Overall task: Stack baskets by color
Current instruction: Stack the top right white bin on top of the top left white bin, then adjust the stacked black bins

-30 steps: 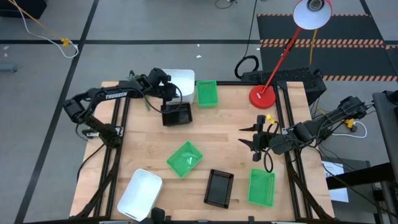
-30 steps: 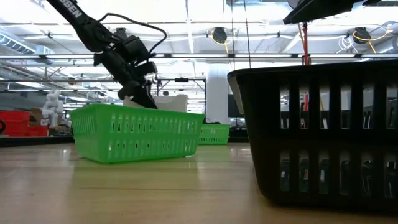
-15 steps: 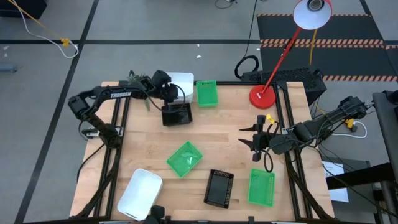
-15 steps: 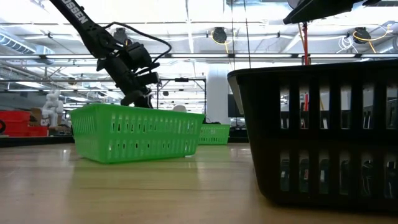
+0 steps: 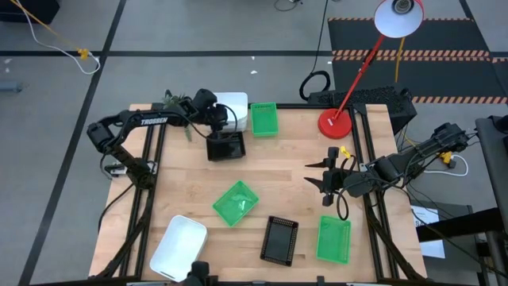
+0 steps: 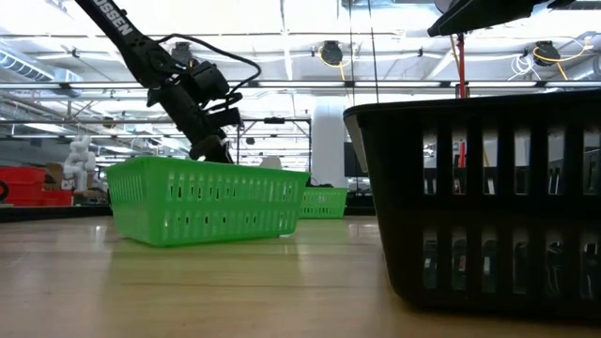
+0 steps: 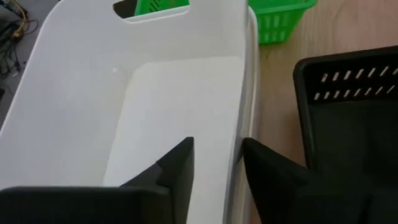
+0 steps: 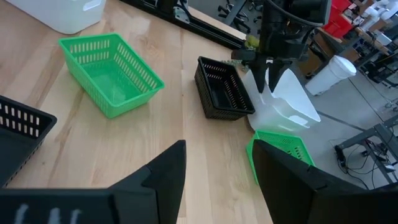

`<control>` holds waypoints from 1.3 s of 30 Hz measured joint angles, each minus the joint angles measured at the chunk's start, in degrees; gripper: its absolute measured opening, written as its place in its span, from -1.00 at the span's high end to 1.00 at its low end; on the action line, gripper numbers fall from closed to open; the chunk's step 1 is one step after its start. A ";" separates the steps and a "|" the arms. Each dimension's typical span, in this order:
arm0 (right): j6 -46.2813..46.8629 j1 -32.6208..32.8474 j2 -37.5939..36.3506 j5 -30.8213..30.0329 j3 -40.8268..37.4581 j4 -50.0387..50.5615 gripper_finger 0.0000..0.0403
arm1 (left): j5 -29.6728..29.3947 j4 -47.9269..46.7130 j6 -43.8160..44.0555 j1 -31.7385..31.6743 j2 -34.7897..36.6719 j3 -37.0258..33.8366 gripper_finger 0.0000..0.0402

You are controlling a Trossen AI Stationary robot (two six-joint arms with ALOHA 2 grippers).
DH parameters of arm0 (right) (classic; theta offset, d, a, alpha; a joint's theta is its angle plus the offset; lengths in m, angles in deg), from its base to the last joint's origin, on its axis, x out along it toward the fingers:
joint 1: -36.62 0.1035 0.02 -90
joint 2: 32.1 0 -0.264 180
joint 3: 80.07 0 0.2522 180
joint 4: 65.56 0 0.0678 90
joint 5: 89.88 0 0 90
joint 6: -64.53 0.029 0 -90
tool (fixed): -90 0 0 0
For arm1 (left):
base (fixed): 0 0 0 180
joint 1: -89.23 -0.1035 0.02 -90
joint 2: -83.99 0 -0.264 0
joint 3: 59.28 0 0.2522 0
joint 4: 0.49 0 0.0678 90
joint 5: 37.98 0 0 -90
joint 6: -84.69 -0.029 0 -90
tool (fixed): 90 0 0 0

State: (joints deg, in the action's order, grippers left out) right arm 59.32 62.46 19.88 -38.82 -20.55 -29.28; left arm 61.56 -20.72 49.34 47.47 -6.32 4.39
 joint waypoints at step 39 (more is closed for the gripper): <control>0.38 0.00 0.00 0.02 0.00 0.00 0.12 | -1.49 -14.01 14.30 15.92 14.67 0.09 -0.06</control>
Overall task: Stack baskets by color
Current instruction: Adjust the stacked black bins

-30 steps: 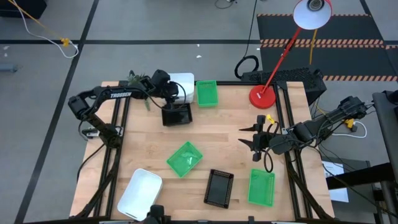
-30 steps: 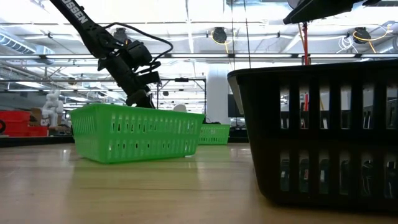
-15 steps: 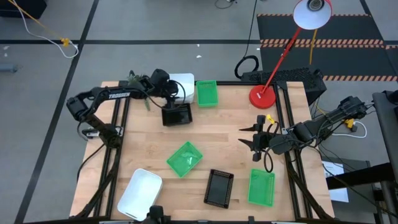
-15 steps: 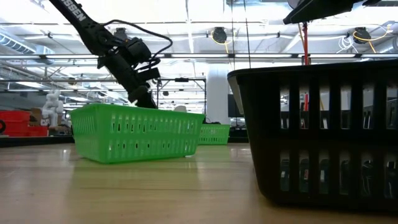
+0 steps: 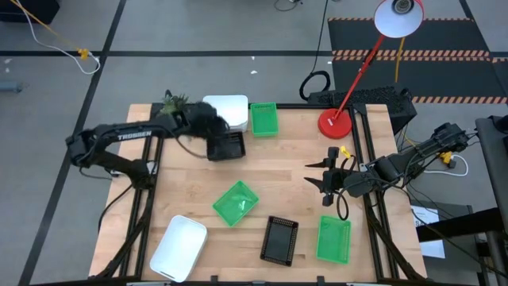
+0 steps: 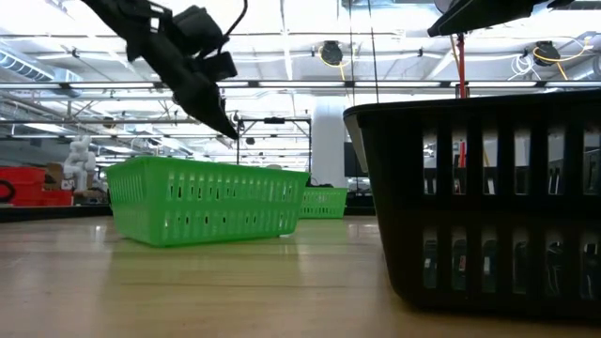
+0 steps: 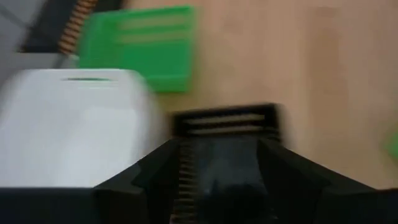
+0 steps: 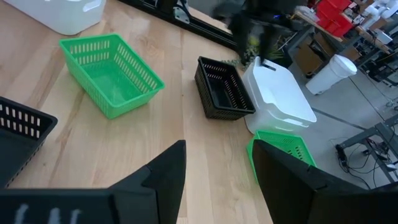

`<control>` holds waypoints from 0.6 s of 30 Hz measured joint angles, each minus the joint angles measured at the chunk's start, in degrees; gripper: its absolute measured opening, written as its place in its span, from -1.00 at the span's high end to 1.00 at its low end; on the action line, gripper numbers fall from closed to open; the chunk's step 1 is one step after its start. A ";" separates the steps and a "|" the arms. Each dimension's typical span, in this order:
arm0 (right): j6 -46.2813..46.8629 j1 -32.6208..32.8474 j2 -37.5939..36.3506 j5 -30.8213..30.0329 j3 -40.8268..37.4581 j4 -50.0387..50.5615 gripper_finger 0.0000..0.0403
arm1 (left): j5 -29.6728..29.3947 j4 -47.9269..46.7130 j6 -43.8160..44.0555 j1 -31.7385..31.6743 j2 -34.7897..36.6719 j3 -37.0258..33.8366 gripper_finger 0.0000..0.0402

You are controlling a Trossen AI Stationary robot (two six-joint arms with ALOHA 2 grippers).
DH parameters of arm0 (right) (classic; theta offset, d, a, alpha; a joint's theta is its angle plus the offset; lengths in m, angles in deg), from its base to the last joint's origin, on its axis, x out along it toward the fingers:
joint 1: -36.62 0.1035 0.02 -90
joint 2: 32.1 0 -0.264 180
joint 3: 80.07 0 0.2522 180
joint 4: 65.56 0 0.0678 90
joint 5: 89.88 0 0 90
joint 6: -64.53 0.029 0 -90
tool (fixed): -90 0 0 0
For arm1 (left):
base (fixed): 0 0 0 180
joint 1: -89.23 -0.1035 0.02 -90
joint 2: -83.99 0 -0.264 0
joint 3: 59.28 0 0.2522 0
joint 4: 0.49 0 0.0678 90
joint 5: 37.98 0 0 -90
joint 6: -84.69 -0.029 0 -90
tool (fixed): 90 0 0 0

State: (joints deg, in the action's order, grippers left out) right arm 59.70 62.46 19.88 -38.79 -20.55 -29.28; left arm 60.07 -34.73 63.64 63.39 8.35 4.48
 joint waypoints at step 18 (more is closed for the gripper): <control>0.24 0.00 0.00 0.19 0.00 -1.32 0.12 | -14.18 -4.75 11.09 15.47 -6.90 -0.01 -0.06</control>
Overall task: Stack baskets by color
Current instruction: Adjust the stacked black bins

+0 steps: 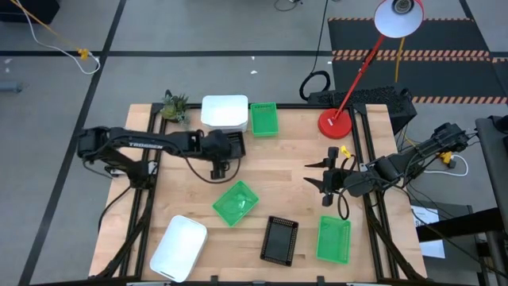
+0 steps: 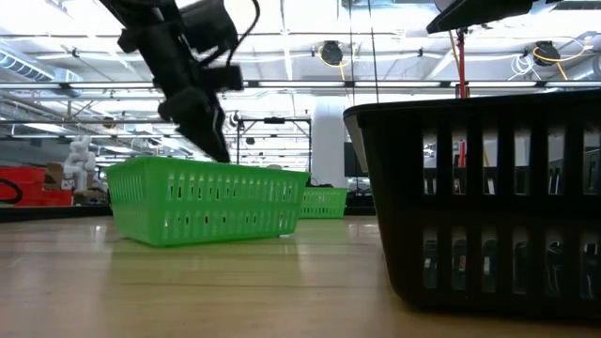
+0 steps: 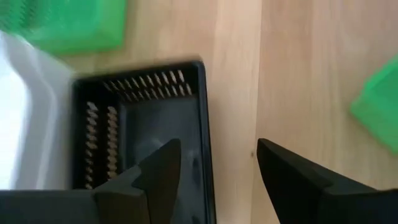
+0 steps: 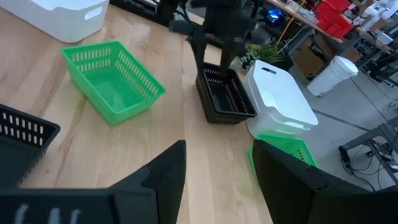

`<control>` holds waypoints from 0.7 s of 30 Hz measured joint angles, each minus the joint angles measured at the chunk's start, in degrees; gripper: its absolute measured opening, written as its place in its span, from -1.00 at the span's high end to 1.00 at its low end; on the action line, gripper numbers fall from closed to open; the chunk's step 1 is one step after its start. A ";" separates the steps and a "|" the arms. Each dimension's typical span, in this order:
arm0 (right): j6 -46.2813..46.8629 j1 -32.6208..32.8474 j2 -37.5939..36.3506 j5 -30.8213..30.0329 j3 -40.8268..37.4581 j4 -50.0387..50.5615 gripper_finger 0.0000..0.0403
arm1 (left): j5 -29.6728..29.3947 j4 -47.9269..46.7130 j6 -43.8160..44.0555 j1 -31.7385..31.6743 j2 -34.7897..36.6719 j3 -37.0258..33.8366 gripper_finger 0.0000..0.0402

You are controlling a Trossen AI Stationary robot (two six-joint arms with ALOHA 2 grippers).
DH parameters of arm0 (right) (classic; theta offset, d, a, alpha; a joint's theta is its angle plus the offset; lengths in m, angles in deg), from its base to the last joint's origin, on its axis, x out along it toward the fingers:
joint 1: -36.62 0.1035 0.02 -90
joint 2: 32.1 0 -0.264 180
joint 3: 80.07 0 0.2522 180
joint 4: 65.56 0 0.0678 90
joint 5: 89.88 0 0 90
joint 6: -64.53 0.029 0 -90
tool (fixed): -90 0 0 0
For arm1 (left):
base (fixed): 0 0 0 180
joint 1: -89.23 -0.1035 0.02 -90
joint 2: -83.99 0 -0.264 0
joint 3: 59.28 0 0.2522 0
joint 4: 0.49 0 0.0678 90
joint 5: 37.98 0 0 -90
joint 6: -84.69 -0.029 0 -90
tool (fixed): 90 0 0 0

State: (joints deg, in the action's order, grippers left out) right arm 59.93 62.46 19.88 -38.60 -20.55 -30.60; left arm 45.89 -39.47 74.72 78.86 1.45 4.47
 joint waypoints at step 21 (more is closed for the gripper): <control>-0.07 0.00 0.00 0.00 0.00 0.01 0.12 | 1.23 -0.52 -3.27 -3.21 -2.68 -0.06 -0.06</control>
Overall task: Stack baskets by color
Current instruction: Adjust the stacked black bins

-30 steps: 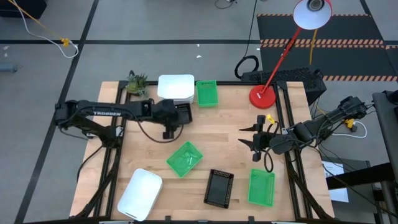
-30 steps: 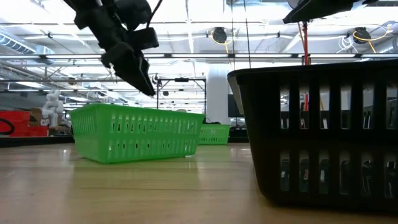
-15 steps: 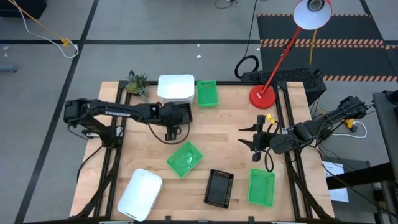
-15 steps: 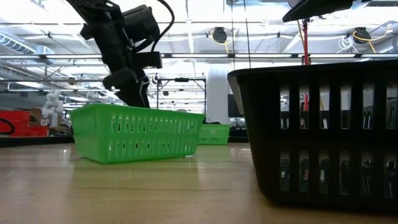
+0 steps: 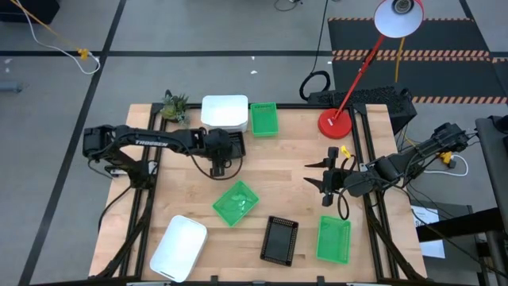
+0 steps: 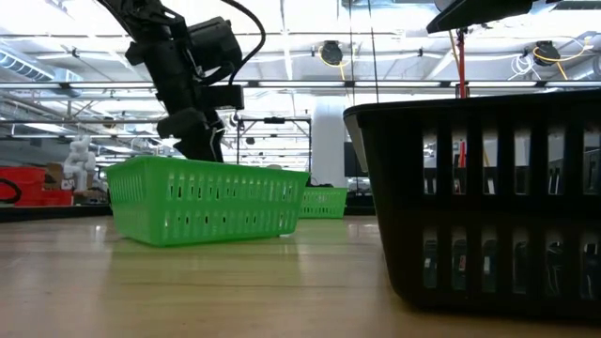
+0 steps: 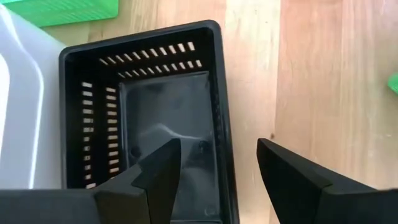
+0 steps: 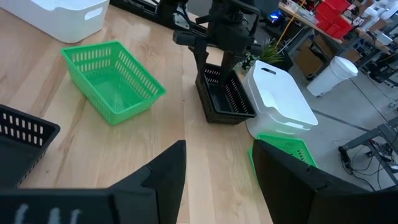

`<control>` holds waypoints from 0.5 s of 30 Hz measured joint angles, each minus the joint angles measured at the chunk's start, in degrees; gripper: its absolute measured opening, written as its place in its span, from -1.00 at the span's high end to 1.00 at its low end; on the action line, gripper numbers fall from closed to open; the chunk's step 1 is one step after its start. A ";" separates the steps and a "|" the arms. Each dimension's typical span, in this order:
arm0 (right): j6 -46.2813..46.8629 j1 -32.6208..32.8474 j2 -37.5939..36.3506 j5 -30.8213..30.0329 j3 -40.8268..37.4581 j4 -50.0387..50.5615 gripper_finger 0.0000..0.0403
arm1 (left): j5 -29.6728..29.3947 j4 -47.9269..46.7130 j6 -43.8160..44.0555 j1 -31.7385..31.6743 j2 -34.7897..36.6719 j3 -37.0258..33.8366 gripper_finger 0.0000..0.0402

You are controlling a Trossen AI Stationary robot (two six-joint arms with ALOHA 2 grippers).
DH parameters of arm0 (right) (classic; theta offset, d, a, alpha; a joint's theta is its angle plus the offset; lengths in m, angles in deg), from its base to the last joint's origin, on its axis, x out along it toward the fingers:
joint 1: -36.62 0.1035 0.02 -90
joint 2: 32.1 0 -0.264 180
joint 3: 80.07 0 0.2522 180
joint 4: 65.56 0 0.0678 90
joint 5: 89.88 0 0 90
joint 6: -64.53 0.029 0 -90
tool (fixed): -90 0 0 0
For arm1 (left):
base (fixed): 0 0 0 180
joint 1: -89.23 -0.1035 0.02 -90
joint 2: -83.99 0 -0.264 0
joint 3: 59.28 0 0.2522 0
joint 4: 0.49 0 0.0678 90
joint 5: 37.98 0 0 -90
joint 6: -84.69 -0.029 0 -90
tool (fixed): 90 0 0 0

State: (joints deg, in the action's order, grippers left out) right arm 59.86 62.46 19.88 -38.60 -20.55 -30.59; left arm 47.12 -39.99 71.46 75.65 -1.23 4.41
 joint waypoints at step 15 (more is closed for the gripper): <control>-0.07 0.02 -0.02 0.02 0.00 0.00 0.12 | -1.63 1.53 1.42 2.34 -4.19 -0.02 0.34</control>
State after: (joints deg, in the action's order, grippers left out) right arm 59.80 62.48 19.86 -38.58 -20.55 -30.59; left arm 45.50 -38.46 72.88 77.98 -5.42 4.39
